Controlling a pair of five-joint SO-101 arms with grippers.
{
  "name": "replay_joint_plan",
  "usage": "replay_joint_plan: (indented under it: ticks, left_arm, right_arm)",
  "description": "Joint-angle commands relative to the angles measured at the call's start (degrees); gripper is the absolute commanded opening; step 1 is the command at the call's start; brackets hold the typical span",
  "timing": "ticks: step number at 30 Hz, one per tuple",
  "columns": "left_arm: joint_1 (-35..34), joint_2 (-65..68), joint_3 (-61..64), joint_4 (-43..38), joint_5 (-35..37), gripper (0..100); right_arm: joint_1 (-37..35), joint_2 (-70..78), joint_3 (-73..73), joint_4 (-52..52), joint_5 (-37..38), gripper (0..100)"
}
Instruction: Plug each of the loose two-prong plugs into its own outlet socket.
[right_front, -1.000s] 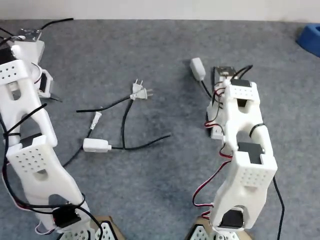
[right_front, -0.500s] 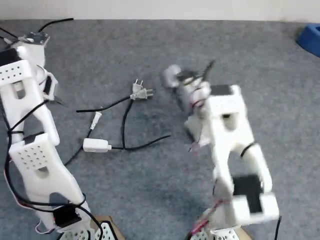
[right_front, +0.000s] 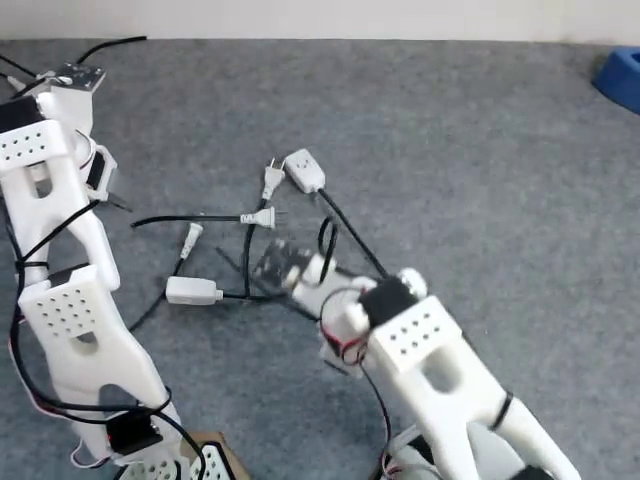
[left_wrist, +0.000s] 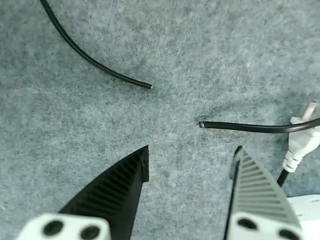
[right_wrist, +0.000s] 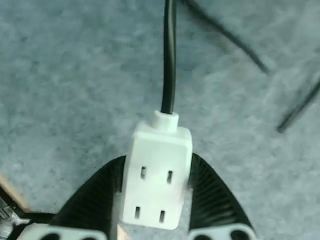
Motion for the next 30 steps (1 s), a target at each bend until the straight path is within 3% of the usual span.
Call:
replay_joint_plan:
  ticks: [1, 8, 18, 27, 30]
  left_arm:
    - [-0.7, -0.5, -2.1, -0.2, -1.4, 27]
    - [-1.0, -0.9, -2.2, 0.1, -1.4, 27]
    - [-1.0, -0.9, -2.2, 1.8, -1.4, 27]
    - [-0.7, -1.0, -2.2, 1.9, -1.5, 27]
    - [-1.0, -1.0, -2.2, 1.9, -1.5, 27]
  right_arm:
    - [-5.8, -6.1, 4.5, -3.5, 1.0, 0.9]
    - [-5.6, -7.0, 15.3, -11.2, 5.3, 0.9]
    - [6.3, -7.1, 18.9, -14.3, 8.6, 0.9]
    - [7.1, -7.1, 22.9, -20.6, 8.4, 1.2]
    - [8.6, -7.1, 23.9, -20.6, 8.4, 8.4]
